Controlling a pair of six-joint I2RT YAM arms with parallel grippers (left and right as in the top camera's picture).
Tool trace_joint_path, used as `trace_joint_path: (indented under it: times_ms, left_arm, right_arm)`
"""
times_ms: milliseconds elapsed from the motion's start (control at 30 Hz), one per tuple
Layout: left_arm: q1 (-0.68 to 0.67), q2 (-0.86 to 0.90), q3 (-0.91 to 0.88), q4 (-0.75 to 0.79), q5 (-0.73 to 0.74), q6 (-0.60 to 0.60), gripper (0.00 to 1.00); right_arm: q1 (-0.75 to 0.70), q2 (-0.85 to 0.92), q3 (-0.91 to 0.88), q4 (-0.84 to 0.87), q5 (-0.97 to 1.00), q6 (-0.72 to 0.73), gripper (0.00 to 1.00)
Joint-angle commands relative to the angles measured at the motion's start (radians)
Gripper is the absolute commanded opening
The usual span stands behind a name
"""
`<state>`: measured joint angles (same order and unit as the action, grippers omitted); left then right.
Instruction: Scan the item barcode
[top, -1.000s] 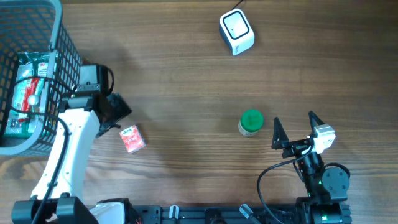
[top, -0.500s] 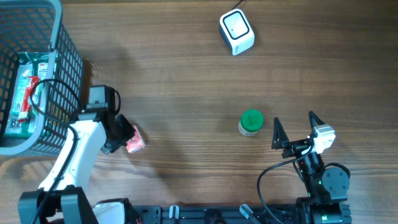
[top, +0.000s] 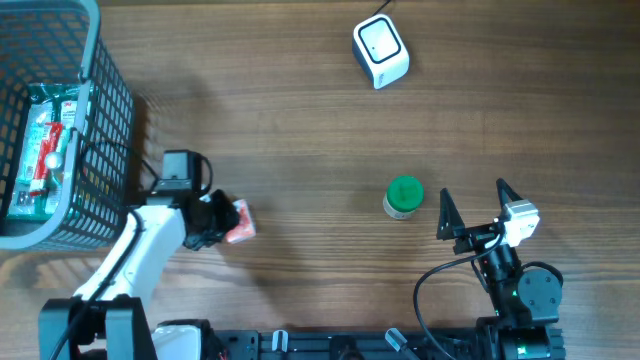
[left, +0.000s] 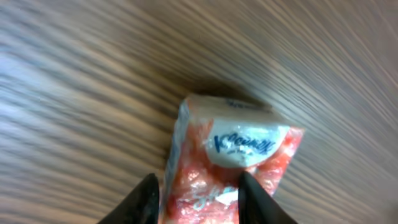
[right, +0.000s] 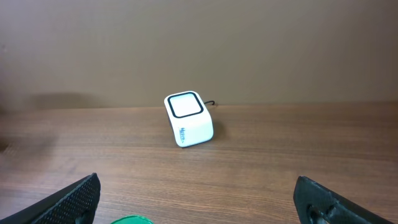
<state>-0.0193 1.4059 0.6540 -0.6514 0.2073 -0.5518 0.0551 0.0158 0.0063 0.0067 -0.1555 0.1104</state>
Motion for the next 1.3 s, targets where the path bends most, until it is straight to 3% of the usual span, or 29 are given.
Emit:
trace_joint_path:
  times_ms: [0, 233, 633, 933, 1067, 1167, 1267]
  left_arm:
    - [-0.095, -0.003, -0.01, 0.035, 0.046, -0.002, 0.38]
    - [-0.143, -0.004, -0.01, 0.023, -0.139, -0.003, 0.44]
    - [-0.087, -0.006, -0.003, 0.02, -0.068, 0.104, 0.43]
    - [0.04, -0.035, 0.006, -0.002, 0.002, 0.103, 0.44]
    - [0.068, -0.035, 0.006, -0.019, 0.003, 0.103, 0.41]
    - [0.067, -0.035, 0.006, -0.018, 0.006, 0.103, 0.29]
    - [0.067, -0.035, 0.004, -0.018, 0.006, 0.103, 0.26]
  right_arm:
    - [-0.003, -0.002, -0.001, 0.003, 0.008, -0.005, 1.0]
    - [-0.003, -0.002, -0.001, 0.003, 0.008, -0.005, 1.0]
    - [-0.003, -0.002, -0.001, 0.003, 0.008, -0.005, 1.0]
    - [-0.003, -0.002, -0.001, 0.003, 0.008, -0.005, 1.0]
    - [-0.003, -0.002, -0.001, 0.003, 0.008, -0.005, 0.99]
    - [-0.003, -0.002, -0.001, 0.003, 0.008, -0.006, 1.0]
    - [-0.003, -0.002, -0.001, 0.003, 0.008, -0.005, 1.0]
